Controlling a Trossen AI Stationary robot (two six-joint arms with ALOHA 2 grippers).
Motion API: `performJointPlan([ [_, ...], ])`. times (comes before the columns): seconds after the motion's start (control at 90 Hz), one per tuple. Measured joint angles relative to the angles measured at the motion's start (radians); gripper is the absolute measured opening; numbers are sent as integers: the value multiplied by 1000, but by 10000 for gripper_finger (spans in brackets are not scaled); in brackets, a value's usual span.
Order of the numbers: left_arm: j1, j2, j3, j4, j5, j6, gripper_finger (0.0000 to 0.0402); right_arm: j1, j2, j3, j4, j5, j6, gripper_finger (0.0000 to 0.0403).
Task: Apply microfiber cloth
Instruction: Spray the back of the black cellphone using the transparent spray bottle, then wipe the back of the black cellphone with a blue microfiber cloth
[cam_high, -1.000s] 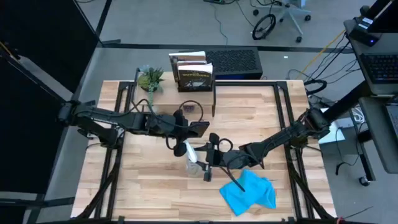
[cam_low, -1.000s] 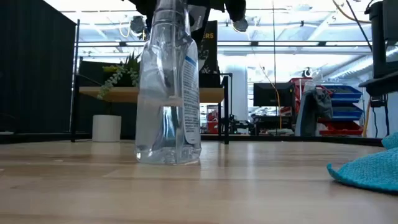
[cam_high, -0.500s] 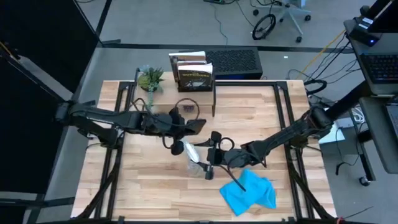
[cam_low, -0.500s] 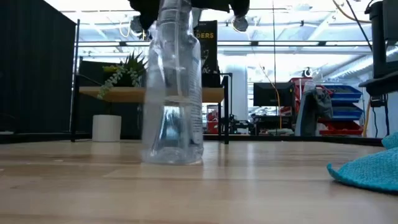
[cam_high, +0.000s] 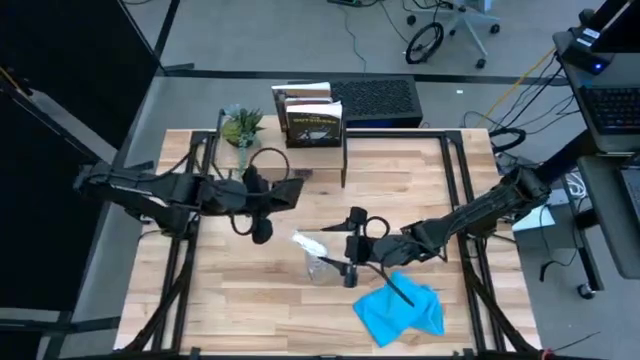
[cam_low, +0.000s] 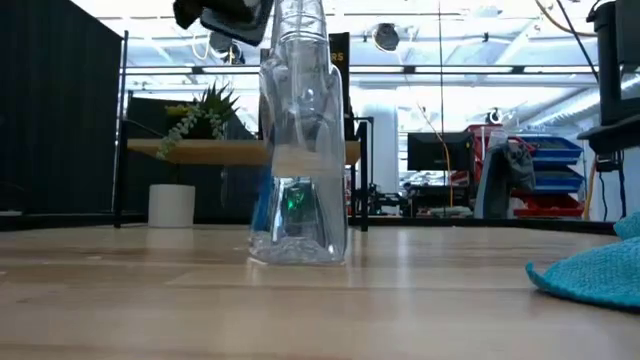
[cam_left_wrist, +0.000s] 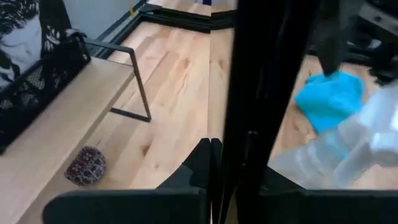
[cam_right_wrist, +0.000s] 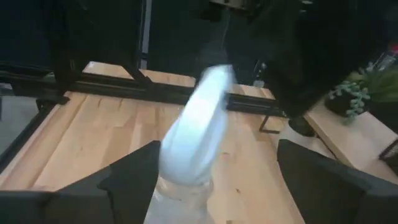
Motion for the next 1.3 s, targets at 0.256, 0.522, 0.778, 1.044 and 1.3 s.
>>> performJointPlan([
  [0.256,-41,-45,0,-75,96,-68,6,96,-171,0,-313,-6,147,302],
  [0.522,-195,-59,-1,-358,222,-381,6,230,-269,0,-734,-56,537,302],
  [0.778,-456,46,-43,-264,251,-703,6,322,-152,0,-932,-49,793,302],
  [1.044,-616,311,-43,64,230,-746,6,370,8,0,-942,-50,862,302],
  [1.3,-505,576,-15,127,291,-633,6,366,58,-1,-942,-52,866,302],
])
